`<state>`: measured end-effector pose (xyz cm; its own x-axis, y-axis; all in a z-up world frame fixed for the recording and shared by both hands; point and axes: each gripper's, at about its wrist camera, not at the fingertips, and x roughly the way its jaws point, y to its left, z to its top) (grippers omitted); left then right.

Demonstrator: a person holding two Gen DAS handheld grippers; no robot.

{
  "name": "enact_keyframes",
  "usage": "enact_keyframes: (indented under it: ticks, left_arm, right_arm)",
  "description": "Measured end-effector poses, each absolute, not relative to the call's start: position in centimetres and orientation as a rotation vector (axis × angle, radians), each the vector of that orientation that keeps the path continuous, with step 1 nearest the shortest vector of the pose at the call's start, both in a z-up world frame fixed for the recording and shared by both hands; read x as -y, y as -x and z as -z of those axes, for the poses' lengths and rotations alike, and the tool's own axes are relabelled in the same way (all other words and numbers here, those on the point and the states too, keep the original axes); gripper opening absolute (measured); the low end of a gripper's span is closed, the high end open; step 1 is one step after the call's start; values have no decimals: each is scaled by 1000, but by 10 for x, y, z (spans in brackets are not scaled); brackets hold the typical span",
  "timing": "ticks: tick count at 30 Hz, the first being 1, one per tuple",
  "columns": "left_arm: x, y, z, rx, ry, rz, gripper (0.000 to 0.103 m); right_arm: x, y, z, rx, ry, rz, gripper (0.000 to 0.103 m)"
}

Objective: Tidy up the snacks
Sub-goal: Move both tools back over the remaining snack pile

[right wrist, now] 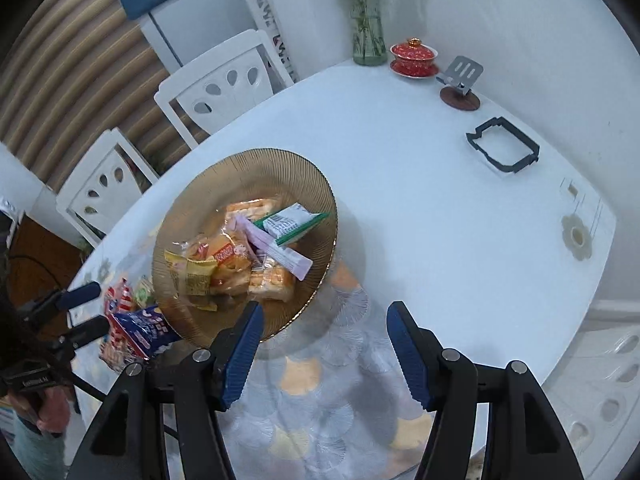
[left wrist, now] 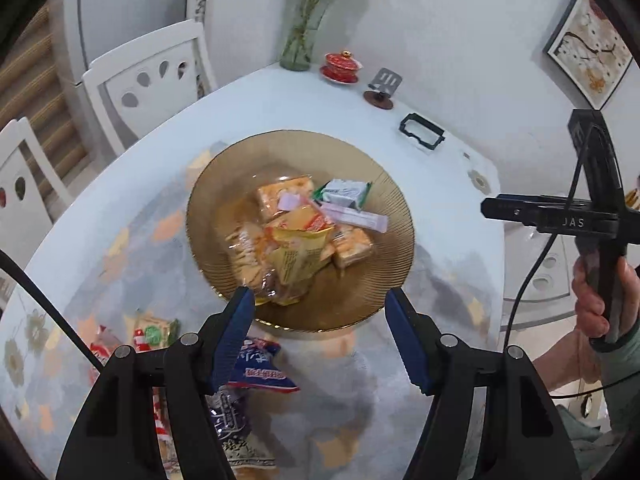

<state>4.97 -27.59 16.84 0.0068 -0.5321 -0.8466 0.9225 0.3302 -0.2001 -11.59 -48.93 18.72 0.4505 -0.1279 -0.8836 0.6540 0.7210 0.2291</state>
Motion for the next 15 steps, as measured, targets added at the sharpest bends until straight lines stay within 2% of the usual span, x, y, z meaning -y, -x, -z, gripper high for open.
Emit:
enact_keyframes:
  ticks: [5, 8, 13, 15]
  left_arm:
    - [243, -83, -175, -1062, -366, 1123, 66]
    - [197, -114, -173, -1094, -291, 986, 66]
    - [115, -133, -153, -1163, -244, 774, 66]
    - [89, -134, -143, -1199, -204, 719, 70]
  right_arm:
    - [467, 78, -194, -987, -554, 395, 62]
    - [432, 44, -187, -1019, -503, 271, 62]
    - [347, -6, -150, -1150, -456, 26, 62]
    - [316, -17, -131, -1207, -463, -58, 62]
